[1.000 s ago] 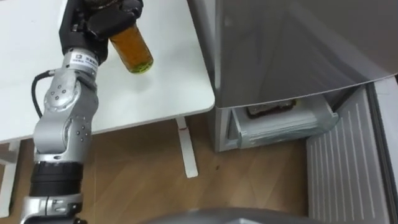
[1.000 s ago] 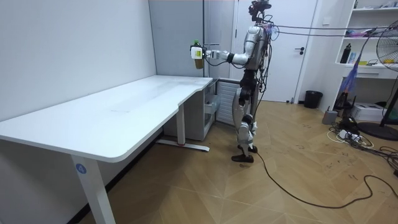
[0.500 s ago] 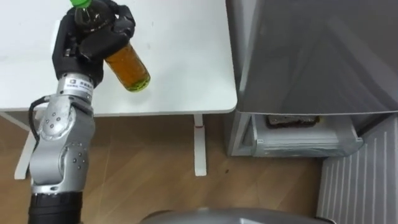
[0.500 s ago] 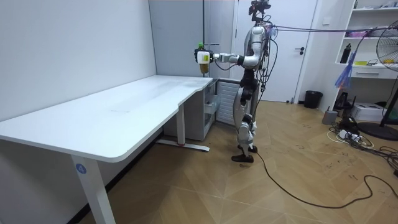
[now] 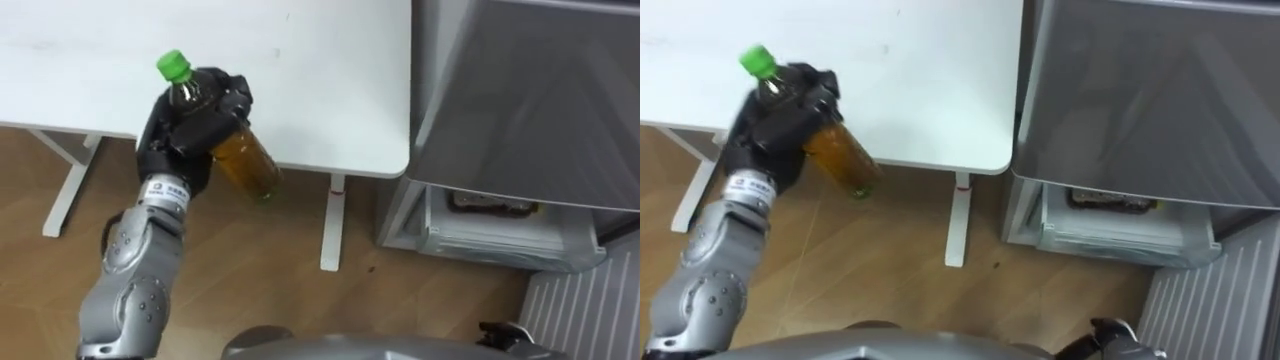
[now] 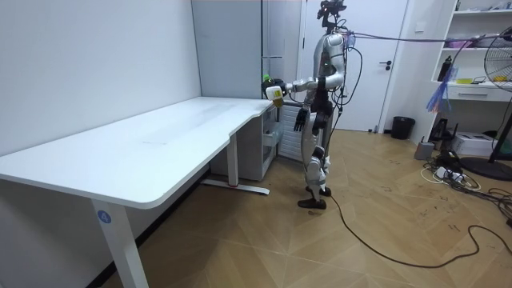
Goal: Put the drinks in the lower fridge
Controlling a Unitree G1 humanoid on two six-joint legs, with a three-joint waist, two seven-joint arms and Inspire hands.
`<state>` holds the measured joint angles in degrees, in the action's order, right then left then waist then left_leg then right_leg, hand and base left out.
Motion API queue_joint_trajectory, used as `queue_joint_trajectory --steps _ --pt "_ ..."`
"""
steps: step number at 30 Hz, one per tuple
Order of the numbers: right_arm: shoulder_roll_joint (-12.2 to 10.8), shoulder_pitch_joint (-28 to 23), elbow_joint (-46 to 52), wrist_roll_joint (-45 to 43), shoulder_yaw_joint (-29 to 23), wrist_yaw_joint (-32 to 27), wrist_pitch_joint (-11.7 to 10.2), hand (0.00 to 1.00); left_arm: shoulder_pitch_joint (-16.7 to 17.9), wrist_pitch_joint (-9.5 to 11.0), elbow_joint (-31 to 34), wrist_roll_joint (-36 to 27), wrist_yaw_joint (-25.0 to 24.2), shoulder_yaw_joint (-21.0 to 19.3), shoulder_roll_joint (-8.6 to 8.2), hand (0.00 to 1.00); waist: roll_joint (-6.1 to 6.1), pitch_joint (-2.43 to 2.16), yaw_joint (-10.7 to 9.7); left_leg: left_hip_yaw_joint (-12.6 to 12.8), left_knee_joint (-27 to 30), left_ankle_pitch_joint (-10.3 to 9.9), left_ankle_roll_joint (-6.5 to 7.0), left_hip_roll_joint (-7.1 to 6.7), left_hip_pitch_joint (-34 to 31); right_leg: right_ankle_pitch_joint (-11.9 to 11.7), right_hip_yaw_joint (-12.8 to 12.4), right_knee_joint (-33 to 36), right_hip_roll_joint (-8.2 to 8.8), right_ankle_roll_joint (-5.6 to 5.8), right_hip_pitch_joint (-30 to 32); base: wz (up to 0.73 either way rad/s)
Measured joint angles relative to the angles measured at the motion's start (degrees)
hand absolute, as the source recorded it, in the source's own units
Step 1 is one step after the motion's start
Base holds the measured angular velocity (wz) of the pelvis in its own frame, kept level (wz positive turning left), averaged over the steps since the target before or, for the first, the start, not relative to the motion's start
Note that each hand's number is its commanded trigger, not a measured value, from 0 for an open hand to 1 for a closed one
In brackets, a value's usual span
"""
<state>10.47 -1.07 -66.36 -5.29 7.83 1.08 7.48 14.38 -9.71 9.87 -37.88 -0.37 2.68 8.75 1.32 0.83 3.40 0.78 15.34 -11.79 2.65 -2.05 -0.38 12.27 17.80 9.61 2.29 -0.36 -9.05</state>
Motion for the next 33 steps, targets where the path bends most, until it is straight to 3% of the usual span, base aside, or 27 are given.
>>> queue_joint_trajectory --steps 7,15,19,33 --pt "-1.0 1.1 10.6 -1.4 2.2 1.9 -1.0 0.00 0.0 0.0 -4.5 0.0 -2.8 4.3 0.28 1.00 0.07 -0.09 -0.1 -0.2 0.5 0.0 0.06 -0.25 -0.1 0.0 0.1 0.2 0.18 0.00 0.0 0.01" --pt "-1.8 -0.3 21.1 -4.3 6.4 3.6 -1.2 0.00 0.0 0.0 -8.7 0.2 -3.9 5.6 0.49 1.00 -1.35 -0.70 -0.1 0.0 0.4 0.0 0.13 -0.29 0.1 0.0 -0.1 0.2 0.27 0.00 0.0 0.00" --pt "-1.8 -0.8 28.1 -4.2 8.1 5.9 -1.9 0.00 0.1 0.0 -9.1 1.4 -4.3 7.2 1.26 1.00 -1.43 -0.60 -0.5 0.0 0.2 0.0 0.15 -0.33 -0.1 0.0 0.3 0.2 0.34 0.00 -0.1 0.03" --pt "-1.7 -3.4 38.2 -1.4 9.2 19.2 -2.0 0.00 0.1 0.6 -10.7 10.6 -6.7 7.6 1.02 1.00 -1.47 -0.08 -0.1 0.1 0.0 0.0 0.35 -0.52 -0.2 0.0 0.1 0.2 0.56 0.10 0.1 0.01"
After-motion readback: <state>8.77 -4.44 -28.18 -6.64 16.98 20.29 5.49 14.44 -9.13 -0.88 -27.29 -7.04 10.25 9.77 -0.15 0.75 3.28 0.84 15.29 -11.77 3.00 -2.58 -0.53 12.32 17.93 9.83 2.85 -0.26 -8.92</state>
